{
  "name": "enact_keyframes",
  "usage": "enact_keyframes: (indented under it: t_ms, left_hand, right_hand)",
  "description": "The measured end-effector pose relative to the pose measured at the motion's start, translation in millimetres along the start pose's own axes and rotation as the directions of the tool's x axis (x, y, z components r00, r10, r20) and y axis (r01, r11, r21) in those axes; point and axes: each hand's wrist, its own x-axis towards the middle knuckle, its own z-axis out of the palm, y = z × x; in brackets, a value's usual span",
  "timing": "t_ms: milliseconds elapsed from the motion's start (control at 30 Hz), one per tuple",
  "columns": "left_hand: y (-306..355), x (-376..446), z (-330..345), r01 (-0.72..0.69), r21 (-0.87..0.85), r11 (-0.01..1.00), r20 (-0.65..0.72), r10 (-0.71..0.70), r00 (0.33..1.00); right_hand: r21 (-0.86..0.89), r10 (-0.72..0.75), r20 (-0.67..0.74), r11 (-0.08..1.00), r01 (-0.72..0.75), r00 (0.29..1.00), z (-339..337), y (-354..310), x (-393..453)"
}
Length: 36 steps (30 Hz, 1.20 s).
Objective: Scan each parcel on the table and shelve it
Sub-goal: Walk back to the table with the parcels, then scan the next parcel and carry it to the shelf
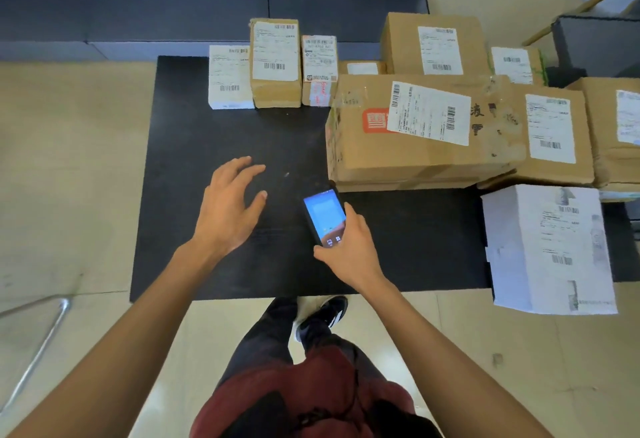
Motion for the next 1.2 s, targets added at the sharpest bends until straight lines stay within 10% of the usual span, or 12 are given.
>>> enact_keyframes:
  t_ms: [500, 1000, 1200]
  left_hand:
    - [-46.4, -26.0, -6.5, 0.193, -0.022, 0.981, 0.033, -0.192, 0.981]
    - [-27.4, -12.3, 11.4, 0.098, -0.011, 0.995, 0.082, -0.096, 0.992]
    - [3.1, 7.2, 17.7, 0.017, -0.034, 0.999, 0.09, -0.014, 0.996]
  right_hand:
    - [-0.208, 0.101, -0.057, 0.972, -0.111, 0.993, 69.2, -8.0, 41.4]
    - [-0.484, 0.026, -0.06, 0.874, -0.051, 0.998, 68.2, 2.1, 40.6]
    - [-0.322, -0.172, -0.047, 0.935, 0.148, 0.984, 20.5, 8.6, 28.1]
